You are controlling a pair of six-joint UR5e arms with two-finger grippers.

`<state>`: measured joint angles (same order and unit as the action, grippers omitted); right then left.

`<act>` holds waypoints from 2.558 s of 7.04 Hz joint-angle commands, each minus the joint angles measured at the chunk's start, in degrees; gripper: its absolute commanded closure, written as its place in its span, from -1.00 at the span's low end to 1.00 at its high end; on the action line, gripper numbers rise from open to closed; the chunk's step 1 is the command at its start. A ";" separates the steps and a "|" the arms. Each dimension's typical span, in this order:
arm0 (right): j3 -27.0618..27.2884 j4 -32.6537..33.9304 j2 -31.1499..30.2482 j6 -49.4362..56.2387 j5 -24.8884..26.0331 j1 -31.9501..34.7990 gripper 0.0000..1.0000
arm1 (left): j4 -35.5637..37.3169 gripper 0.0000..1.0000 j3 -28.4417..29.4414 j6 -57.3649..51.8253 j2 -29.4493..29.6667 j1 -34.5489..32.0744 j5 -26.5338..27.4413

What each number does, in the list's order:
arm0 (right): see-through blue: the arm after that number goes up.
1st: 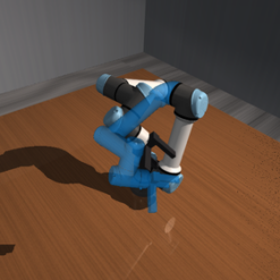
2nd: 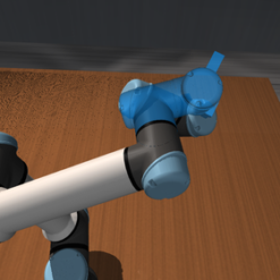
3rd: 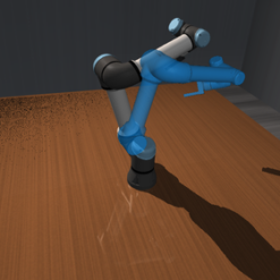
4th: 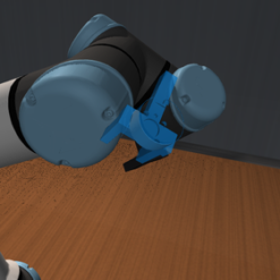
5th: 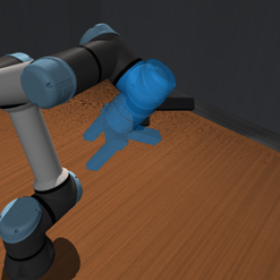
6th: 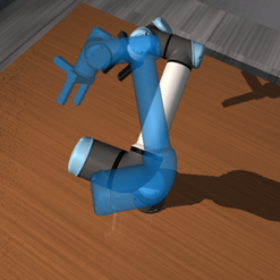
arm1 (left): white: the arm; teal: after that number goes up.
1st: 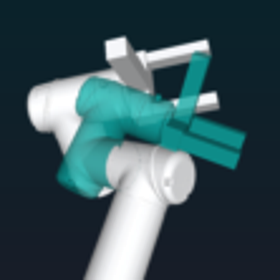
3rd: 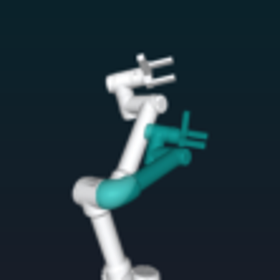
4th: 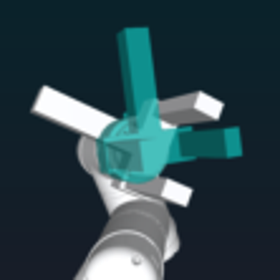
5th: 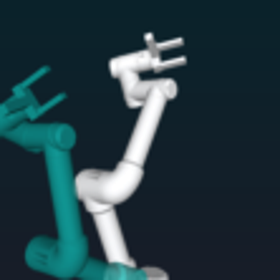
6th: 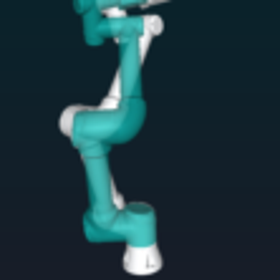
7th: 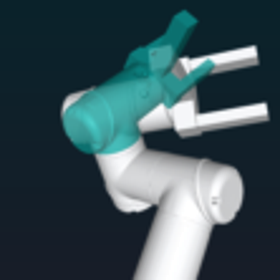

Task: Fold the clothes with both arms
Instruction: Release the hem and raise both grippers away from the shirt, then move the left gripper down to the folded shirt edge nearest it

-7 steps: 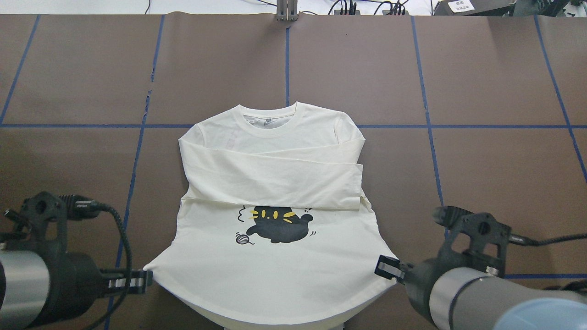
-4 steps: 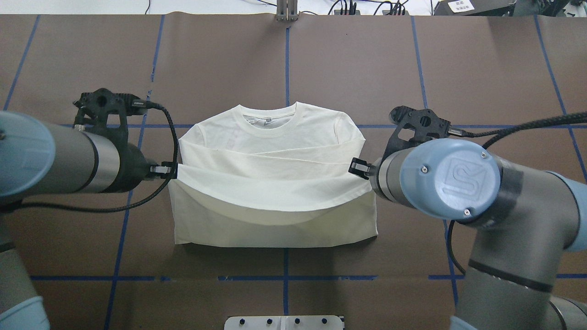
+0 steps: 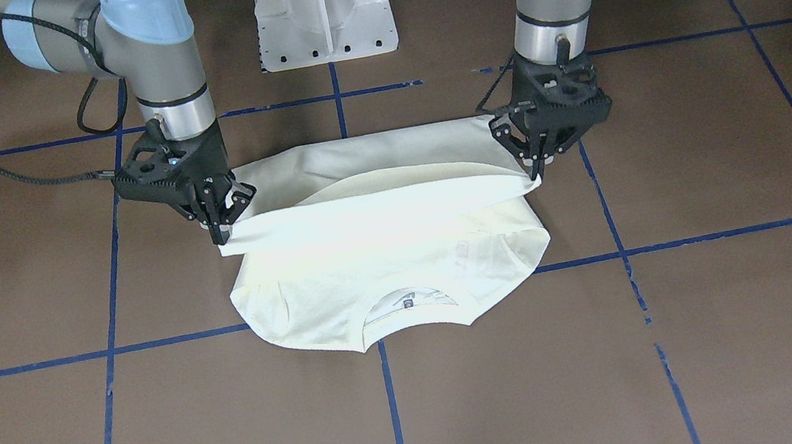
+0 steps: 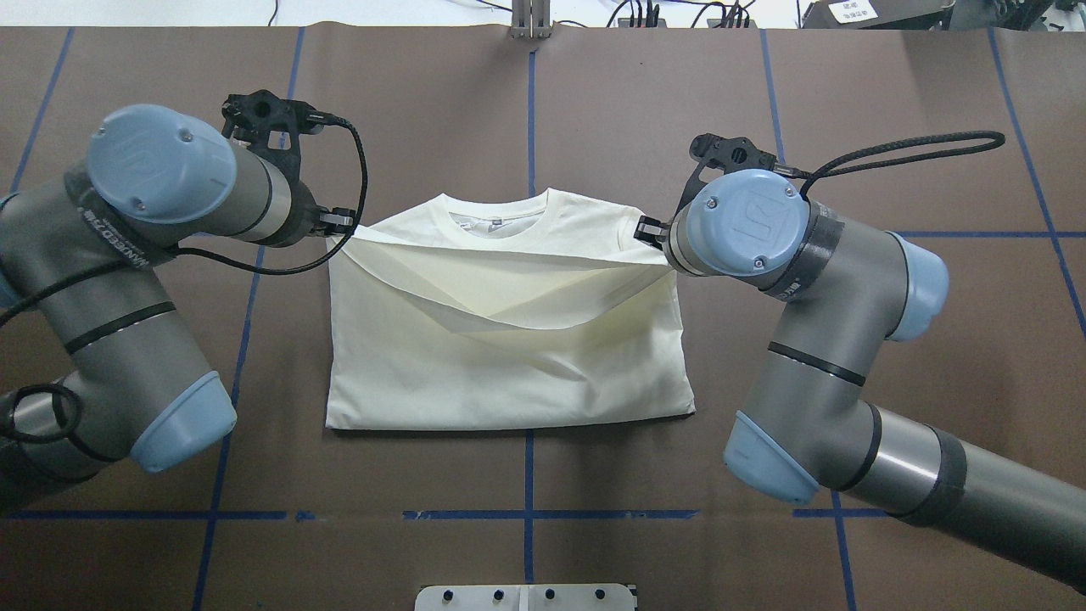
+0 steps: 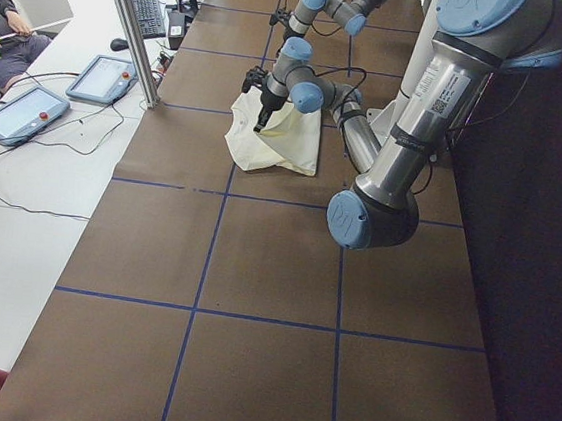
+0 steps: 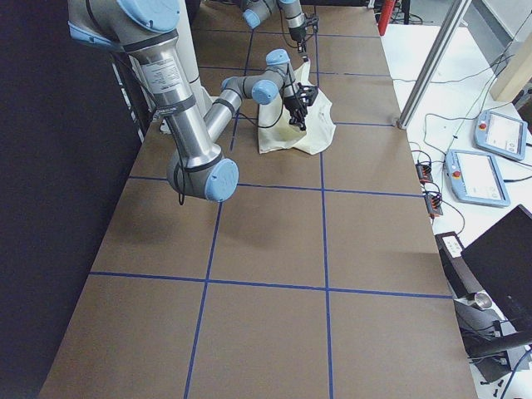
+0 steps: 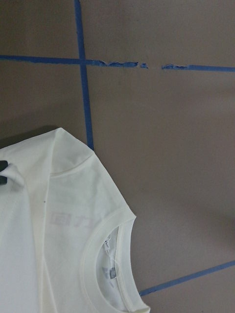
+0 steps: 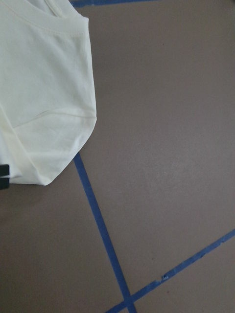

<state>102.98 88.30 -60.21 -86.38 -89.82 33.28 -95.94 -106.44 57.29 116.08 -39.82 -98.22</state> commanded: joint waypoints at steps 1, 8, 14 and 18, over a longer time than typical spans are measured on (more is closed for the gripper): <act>-8.12 -7.50 0.36 2.52 0.08 1.00 1.00 | -7.49 1.00 9.81 -0.95 1.51 -0.26 0.22; -13.59 -7.88 4.84 3.14 0.25 1.00 -0.98 | -10.67 -0.98 15.91 -1.48 3.37 0.09 0.13; -10.69 -8.05 3.61 19.76 -9.76 7.24 -1.00 | -27.38 -1.00 -0.16 -1.43 -14.86 5.86 -2.42; -10.60 -8.05 3.43 19.49 -9.68 7.24 -1.00 | -30.00 -0.62 -0.09 10.02 -16.76 17.83 5.92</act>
<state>92.36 80.24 -56.71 -66.78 -99.52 40.52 -125.78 -106.49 65.00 99.46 -24.99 -94.30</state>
